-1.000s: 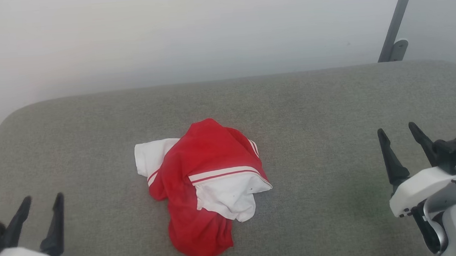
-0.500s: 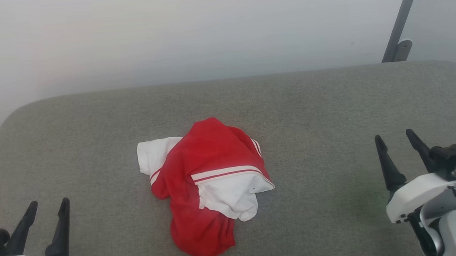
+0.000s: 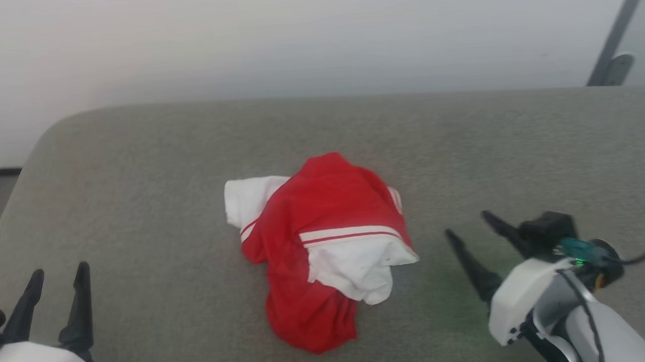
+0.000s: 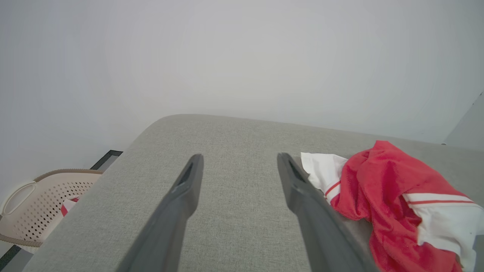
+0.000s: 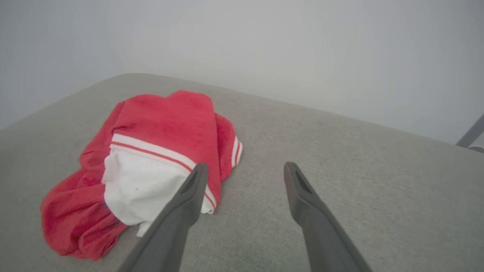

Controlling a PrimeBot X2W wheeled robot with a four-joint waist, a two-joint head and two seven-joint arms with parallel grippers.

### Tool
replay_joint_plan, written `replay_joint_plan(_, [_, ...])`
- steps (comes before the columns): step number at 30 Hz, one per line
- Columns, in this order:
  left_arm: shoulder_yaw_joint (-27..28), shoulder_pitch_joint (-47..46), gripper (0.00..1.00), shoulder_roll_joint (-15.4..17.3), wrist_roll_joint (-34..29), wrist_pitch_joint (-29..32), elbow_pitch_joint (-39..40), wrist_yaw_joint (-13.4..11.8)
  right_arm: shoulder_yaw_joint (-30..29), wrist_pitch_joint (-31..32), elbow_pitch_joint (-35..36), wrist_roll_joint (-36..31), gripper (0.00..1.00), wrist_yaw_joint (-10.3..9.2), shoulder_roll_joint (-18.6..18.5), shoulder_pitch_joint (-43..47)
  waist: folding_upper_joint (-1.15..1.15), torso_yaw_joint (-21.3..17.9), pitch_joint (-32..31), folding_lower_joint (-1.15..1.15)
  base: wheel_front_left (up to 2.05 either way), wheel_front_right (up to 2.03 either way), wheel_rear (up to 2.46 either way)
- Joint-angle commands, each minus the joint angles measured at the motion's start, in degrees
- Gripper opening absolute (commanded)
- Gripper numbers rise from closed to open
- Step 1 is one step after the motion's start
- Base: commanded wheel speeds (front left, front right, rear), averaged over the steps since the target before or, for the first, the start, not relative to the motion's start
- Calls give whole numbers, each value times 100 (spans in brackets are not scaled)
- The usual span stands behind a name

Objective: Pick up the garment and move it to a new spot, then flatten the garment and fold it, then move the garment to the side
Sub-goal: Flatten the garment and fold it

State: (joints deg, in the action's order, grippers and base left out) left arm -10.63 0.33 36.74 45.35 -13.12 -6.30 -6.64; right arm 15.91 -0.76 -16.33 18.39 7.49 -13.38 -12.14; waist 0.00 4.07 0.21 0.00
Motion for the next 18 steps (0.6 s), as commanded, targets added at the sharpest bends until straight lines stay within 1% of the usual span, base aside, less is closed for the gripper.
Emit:
replay_joint_plan(1, [1,-111,100,-36,-9,29,-4,-32,165,135,47,130,100,1,-76,-107,0,157,132,0,0,0,0])
replay_joint_plan(6, [-66,-320,100,-200,-19,-9,-99,-69,846,671,120,554,100,1,-357,-363,0,450,367,0,0,0,0])
replay_joint_plan(9, [-120,-469,100,-329,-61,-48,-185,-56,1134,1003,143,774,100,1,-485,-502,0,638,522,0,0,0,0])
replay_joint_plan(13, [-231,-699,100,-528,-96,-85,-323,22,1379,1423,92,931,100,1,-648,-681,0,895,723,0,0,0,0])
replay_joint_plan(18, [-363,-1000,100,-759,-170,-126,-504,143,1504,1862,-116,945,100,1,-758,-878,0,1188,975,0,0,0,0])
